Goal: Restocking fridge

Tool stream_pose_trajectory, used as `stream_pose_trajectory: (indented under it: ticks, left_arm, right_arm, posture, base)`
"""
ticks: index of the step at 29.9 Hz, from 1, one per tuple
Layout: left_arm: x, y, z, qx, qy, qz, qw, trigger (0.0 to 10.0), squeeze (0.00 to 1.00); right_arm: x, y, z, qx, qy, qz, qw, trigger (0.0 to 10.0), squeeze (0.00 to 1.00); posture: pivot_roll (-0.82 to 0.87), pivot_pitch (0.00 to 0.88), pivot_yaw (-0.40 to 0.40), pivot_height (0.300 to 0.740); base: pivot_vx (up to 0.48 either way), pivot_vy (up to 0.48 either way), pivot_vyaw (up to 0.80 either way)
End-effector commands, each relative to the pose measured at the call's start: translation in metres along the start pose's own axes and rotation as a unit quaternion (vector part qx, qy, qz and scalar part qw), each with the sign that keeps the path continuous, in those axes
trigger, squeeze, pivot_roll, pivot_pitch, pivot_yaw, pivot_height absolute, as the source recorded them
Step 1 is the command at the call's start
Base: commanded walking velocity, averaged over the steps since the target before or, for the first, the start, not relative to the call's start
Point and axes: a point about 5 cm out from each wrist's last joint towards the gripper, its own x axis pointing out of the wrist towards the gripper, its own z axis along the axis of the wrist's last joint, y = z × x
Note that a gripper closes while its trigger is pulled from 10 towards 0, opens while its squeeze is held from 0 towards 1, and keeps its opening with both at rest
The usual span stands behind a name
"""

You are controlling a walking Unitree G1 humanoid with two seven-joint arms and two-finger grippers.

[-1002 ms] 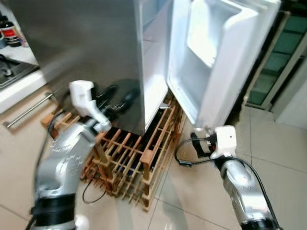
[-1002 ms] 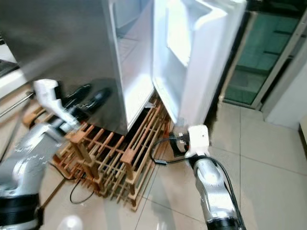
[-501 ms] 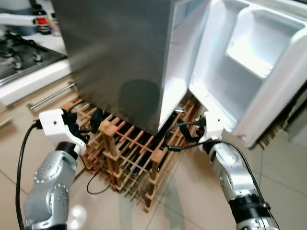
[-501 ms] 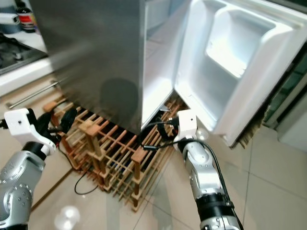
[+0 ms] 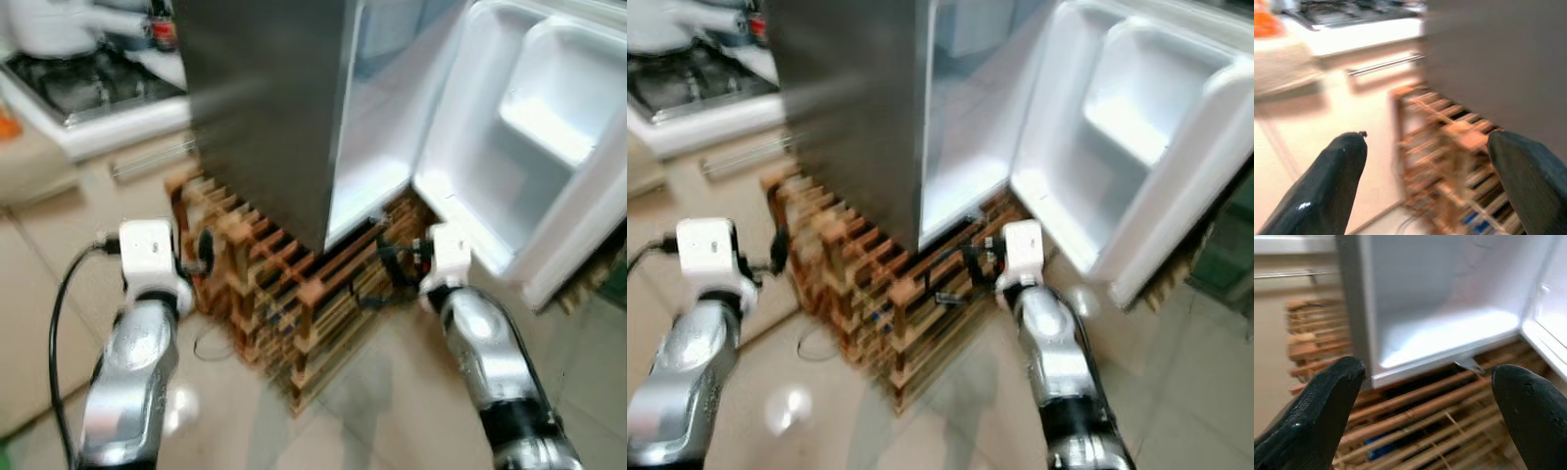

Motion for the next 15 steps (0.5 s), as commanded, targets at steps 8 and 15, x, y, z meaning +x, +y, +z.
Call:
stream_pose_trajectory:
  ticks: [8,15]
  left_arm:
    - [0.017,0.010,0.010,0.046,-0.009,0.042,0.998,10.0,0.00]
    - [0.020,0.010,0.014,0.010,-0.018,0.034,0.999,10.0,0.00]
  right_arm:
    - [-0.001,-0.035,0.005,-0.049,0.002,-0.068,0.996,10.0,0.00]
    - [0.000,-0.054,0.014,-0.049,-0.004,-0.095,0.994,10.0,0.00]
  posture:
    - [-0.05,0.000,0.029,0.728]
    - [-0.06,0.000,0.021,0.728]
  base:
    - [0.000,0.000,0.25]
    - [0.081,-0.219,0.00]
